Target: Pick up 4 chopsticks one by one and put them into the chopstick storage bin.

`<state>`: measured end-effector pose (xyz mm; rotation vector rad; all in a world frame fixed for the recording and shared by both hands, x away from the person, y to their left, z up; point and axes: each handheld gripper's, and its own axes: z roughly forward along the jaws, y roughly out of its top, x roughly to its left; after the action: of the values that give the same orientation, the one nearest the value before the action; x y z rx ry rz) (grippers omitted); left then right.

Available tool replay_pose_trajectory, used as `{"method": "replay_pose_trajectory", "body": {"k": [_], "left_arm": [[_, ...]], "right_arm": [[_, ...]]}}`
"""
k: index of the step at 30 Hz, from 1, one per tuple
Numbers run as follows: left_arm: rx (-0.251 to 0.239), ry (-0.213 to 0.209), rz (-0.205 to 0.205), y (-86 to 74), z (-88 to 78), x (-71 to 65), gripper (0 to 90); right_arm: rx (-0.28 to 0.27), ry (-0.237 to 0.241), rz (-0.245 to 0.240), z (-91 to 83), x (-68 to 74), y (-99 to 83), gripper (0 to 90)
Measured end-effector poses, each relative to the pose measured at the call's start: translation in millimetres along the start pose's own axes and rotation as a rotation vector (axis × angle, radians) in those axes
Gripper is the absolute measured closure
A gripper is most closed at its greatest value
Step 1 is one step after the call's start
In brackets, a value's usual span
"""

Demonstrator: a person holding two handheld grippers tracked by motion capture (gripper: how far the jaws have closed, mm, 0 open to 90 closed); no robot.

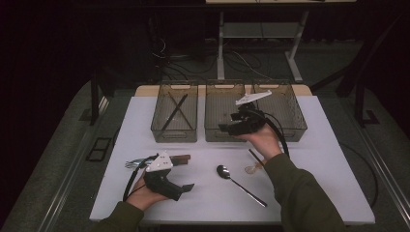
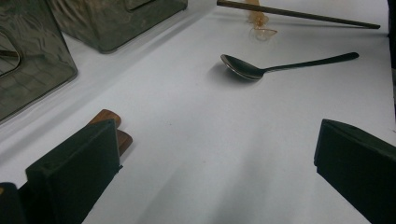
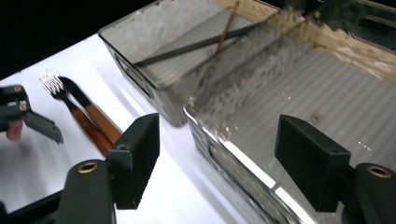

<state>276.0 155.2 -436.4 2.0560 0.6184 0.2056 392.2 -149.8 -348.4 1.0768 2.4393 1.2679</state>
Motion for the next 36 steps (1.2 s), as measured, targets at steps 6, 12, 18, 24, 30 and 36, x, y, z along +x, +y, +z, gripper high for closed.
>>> {"method": "replay_pose_trajectory", "body": {"k": [6,12,18,24,30,36], "left_arm": [[0.000,0.002,0.000,-0.2,0.7,0.2,0.0],[0.009,0.004,0.001,-0.5,1.8,0.2,0.0],[0.007,0.008,-0.005,-0.9,2.4,-0.2,0.0],[0.002,0.002,-0.018,-1.1,2.0,0.1,0.0],[0.001,0.005,-0.018,-0.7,1.4,-0.8,0.0],[0.011,0.000,-0.002,-0.2,0.9,-0.8,0.0]], "right_arm": [[-0.001,-0.006,0.007,-14.4,-10.1,-21.7,32.6],[0.013,0.004,0.028,-27.9,-15.1,-46.0,36.6],[0.026,-0.001,0.035,-43.3,-19.5,-70.5,40.8],[0.041,-0.012,0.042,-57.6,-20.8,-95.6,43.1],[0.055,-0.022,0.051,-74.1,-22.6,-119.3,43.6],[0.070,-0.020,0.059,-89.4,-23.3,-137.7,47.1]]}}
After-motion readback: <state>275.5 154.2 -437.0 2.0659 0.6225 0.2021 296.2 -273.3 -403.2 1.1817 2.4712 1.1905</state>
